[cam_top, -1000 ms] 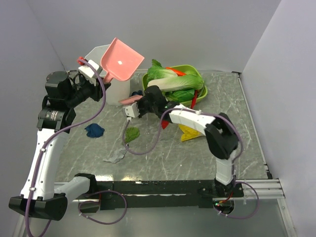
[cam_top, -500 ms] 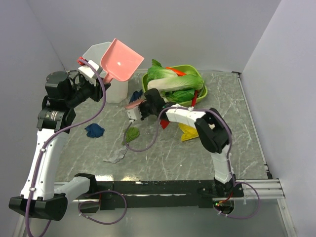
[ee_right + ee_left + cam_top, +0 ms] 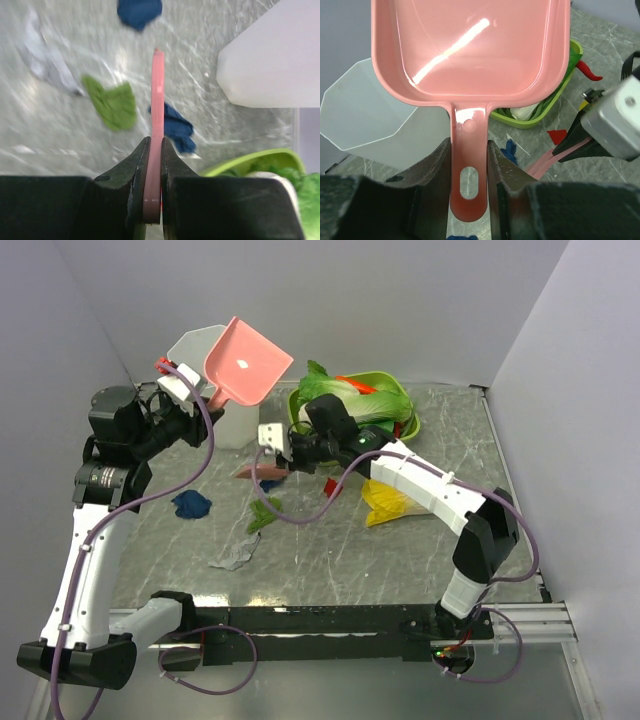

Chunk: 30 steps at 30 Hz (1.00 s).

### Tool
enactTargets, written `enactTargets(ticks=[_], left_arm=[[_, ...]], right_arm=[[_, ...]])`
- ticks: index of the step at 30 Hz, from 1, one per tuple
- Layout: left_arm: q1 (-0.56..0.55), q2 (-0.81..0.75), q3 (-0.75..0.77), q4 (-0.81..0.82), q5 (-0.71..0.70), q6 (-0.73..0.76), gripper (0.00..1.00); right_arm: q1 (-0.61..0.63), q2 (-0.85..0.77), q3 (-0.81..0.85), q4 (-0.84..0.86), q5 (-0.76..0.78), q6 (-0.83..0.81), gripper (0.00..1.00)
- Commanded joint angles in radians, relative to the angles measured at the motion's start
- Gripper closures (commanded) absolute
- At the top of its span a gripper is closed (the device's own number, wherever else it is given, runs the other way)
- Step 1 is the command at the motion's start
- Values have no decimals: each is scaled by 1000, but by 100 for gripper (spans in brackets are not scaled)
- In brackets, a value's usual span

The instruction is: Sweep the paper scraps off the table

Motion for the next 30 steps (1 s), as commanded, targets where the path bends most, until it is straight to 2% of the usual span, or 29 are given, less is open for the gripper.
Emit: enactTargets(ticks=[1, 6, 11, 15, 24, 27, 30], left_arm=[[5, -16, -6, 63, 45, -25, 99], [5, -17, 2, 40, 42, -13, 99], [5, -19, -1, 35, 46, -10, 99], [5, -16, -6, 37, 61, -16, 99], [5, -13, 4, 31, 83, -10, 99], [5, -17, 1, 31, 78, -5, 99], [5, -19, -6, 32, 72, -16, 99]], right_arm=[[-6, 50, 126, -15, -83, 346, 100], [-7, 159, 152, 36, -110, 606, 100], [-4, 150, 70, 77, -53, 682, 100], [-9, 90, -45, 37, 54, 627, 100], [-70, -247, -369, -96, 226, 446, 100], [-104, -324, -383, -173, 226, 385, 100], [-116, -376, -351, -176, 151, 323, 100]])
